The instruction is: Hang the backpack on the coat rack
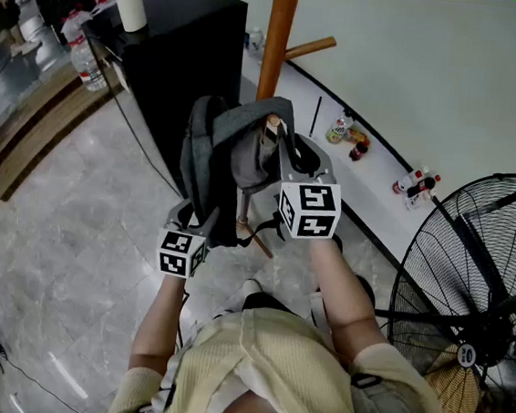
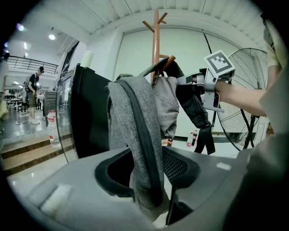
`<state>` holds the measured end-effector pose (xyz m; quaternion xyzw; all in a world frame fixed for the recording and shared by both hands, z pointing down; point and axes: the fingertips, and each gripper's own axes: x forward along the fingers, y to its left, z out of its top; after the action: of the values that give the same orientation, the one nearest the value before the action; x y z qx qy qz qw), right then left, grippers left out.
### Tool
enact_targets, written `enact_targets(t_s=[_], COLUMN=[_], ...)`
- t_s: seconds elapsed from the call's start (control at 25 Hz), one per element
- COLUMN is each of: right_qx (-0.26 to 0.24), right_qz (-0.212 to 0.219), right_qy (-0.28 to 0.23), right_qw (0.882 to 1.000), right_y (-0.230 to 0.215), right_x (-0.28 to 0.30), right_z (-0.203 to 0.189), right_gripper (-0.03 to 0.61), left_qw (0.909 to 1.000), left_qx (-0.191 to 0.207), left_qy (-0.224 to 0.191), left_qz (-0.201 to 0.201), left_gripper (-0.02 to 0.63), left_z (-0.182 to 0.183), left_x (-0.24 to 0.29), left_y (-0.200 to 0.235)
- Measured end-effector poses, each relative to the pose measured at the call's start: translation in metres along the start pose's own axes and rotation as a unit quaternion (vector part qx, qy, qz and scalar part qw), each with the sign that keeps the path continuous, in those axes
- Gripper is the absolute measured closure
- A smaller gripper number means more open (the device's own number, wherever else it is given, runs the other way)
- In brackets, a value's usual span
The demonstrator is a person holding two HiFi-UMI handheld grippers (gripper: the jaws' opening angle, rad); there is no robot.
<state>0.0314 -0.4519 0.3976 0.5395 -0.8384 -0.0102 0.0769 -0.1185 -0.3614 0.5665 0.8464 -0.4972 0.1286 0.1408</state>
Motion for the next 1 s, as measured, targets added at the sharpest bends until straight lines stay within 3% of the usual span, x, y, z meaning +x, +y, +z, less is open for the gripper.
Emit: enact_targets(t_s=[0.48, 1.0], right_qx=[0.001, -0.024], right_qz=[-0.002, -0.009], right_qy=[-0.003, -0.024], right_qw=[1.000, 0.999], right_y=[-0.001, 0.004], right_x=[-0.001, 0.003], right_z=[0.002, 0.015], right_gripper=[0.479, 0.470], left_qw=[0.9998, 0.9979], left_qx=[0.011, 0.000], left_qy=[0.009, 0.038], left_qz=[0.010, -0.052], left_gripper=[0.403, 0.357], left_z=[-0.006, -0.031], left_x=[-0.002, 0.009], left_y=[0.002, -0.030])
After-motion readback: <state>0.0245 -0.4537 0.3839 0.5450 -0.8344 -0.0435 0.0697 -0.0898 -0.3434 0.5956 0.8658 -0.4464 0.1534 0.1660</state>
